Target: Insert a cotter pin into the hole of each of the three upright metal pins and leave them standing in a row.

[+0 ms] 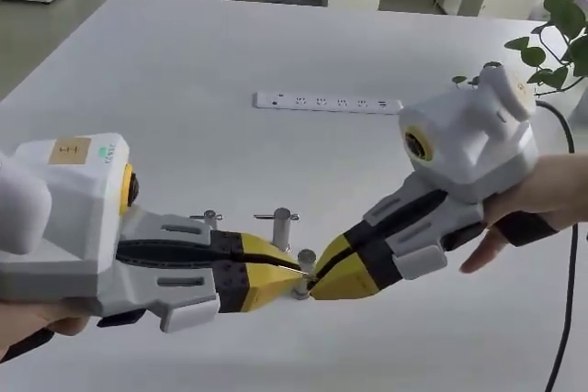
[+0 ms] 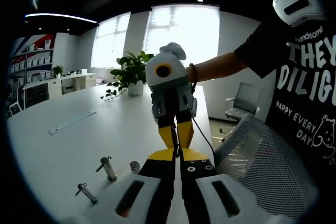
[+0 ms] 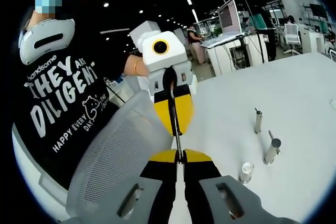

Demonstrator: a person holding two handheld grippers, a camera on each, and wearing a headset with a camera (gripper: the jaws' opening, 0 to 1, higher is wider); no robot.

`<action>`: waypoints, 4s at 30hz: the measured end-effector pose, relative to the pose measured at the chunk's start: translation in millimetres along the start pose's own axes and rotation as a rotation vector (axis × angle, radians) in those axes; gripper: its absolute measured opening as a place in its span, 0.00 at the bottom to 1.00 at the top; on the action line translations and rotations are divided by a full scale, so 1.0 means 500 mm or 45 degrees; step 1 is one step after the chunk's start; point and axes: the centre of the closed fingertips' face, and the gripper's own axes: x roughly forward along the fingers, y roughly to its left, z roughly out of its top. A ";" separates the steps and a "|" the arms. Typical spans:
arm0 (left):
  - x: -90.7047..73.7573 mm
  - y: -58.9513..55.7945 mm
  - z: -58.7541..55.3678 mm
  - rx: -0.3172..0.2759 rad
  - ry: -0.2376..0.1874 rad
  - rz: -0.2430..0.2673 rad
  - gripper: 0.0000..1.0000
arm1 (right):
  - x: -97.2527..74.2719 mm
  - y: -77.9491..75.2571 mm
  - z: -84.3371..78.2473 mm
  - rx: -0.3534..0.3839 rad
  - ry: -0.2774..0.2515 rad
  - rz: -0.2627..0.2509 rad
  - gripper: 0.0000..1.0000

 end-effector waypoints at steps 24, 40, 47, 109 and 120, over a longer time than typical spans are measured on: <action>-0.007 0.064 -0.055 0.017 0.092 0.224 0.11 | -0.040 -0.054 -0.064 -0.238 0.312 -0.192 0.00; 0.048 0.134 -0.123 0.008 0.159 0.448 0.22 | -0.090 -0.145 -0.127 -0.234 0.422 -0.383 0.00; 0.078 0.158 -0.156 -0.015 0.199 0.490 0.21 | -0.093 -0.174 -0.154 -0.253 0.497 -0.416 0.00; 0.131 0.186 -0.214 -0.256 0.150 0.607 0.12 | -0.019 -0.212 -0.129 -0.274 0.460 -0.364 0.00; 0.132 0.187 -0.215 -0.247 0.157 0.608 0.12 | -0.028 -0.207 -0.121 -0.235 0.428 -0.378 0.06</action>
